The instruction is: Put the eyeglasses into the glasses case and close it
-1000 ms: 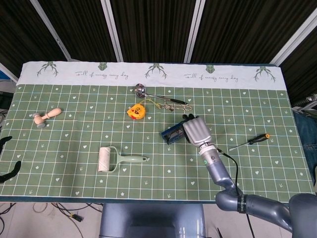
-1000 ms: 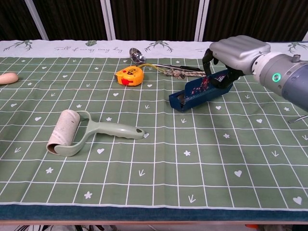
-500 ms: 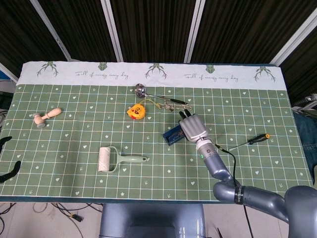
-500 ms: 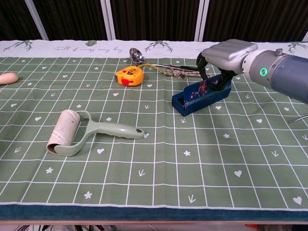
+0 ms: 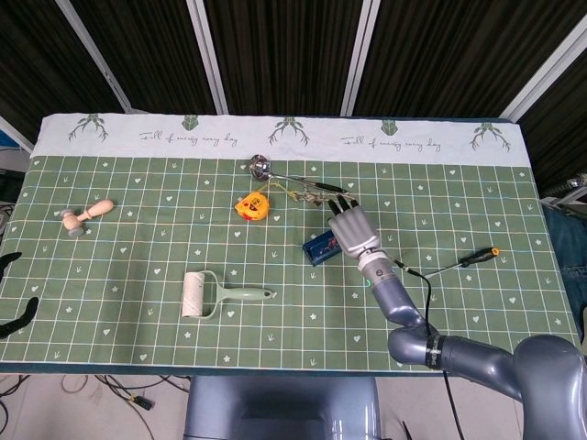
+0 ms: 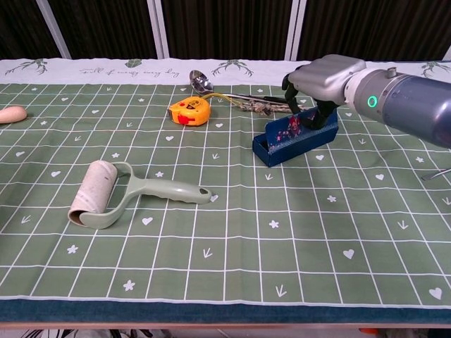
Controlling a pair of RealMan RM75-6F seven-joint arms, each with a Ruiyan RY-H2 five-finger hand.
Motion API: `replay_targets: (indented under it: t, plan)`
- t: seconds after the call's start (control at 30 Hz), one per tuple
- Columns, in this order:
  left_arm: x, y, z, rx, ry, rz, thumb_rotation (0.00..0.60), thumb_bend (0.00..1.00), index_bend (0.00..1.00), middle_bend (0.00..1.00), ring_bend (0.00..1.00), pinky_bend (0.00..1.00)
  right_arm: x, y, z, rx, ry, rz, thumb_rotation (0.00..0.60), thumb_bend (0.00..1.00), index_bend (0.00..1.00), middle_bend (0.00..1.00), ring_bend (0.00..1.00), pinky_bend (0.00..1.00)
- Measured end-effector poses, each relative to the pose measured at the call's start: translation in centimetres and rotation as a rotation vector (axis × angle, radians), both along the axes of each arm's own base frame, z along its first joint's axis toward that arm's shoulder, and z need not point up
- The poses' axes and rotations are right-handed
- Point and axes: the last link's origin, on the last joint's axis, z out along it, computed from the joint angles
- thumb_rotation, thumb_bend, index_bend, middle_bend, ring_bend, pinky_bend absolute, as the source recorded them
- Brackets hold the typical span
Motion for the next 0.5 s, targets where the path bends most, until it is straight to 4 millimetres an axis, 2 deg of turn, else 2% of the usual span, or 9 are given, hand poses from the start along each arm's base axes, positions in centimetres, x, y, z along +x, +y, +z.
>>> replay_targets:
  t: [0.1, 0.3, 0.5]
  plan:
    - [0.0, 0.0, 0.0, 0.001, -0.002, 0.001, 0.600, 0.31, 0.19, 0.00, 0.00, 0.00, 0.2, 0.0, -0.3, 0.003, -0.003, -0.009, 0.600, 0.53, 0.87, 0.14, 0.10, 0.22]
    - [0.1, 0.0, 0.0, 0.001, -0.003, 0.003, 0.600, 0.31, 0.19, 0.00, 0.00, 0.00, 0.8, -0.2, -0.9, -0.013, -0.019, -0.020, 0.600, 0.53, 0.82, 0.14, 0.10, 0.22]
    - [0.0, 0.0, 0.0, 0.000, -0.004, 0.005, 0.600, 0.31, 0.19, 0.00, 0.00, 0.00, 1.1, -0.4, -1.7, -0.011, -0.004, -0.019, 0.600, 0.53, 0.82, 0.14, 0.10, 0.22]
